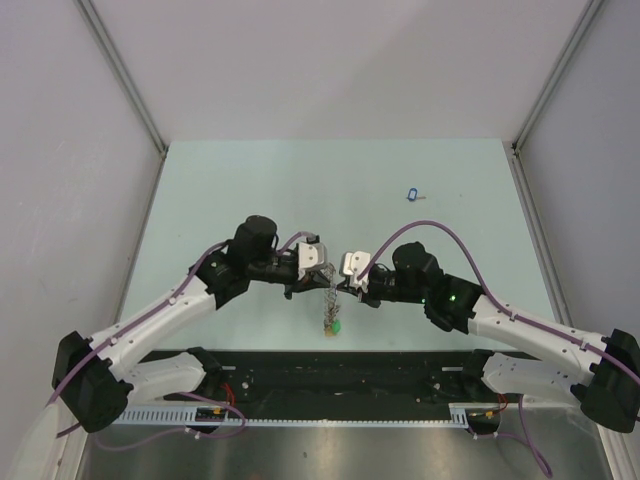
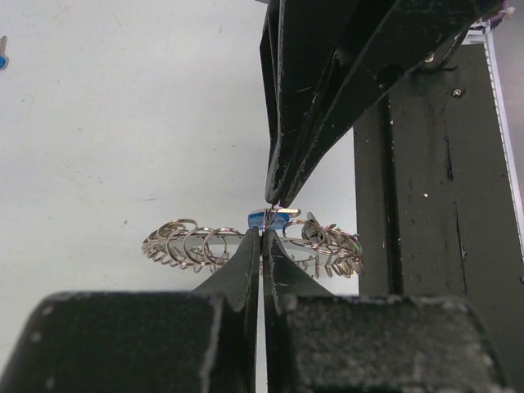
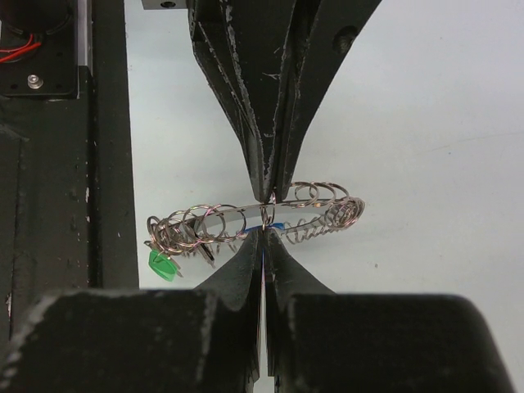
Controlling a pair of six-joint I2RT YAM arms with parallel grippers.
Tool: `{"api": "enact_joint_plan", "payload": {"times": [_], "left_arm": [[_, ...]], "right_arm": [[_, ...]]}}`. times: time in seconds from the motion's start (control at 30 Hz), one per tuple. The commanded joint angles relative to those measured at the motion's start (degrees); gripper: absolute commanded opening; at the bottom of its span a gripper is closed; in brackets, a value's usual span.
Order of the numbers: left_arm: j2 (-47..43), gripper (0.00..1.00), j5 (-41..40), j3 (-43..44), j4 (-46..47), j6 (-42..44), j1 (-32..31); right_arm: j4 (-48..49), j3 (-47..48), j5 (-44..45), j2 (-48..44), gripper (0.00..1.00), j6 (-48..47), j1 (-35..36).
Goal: Put the keys on the keyring
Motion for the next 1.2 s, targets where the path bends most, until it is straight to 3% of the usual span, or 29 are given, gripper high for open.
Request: {"api": "enact_joint_plan", "payload": {"times": [0.0, 0.53, 0.9, 1.17], "left_arm": [[0.6, 0.00, -1.2, 3.1, -0.6, -0.4, -0.4], [-1.5, 0.00, -8.1, 2.4, 4.2, -11.6, -0.4], [-6.4, 0.00, -7.0, -8.9, 27.2, -28.5, -0.4], [-10.2, 0.00, -12.7, -17.1, 42.4, -35.3, -0.4]], "right_arm": [[3.6, 1.0, -0.8, -1.3, 0.00, -0.7, 0.9], [3.0, 1.0, 0.8, -0.9, 0.00, -2.0, 1.6], [3.6, 1.0, 0.9, 0.1, 0.00, -2.1, 2.3], [4.4, 0.9, 1.3, 1.3, 0.00, -1.4, 2.3]]}}
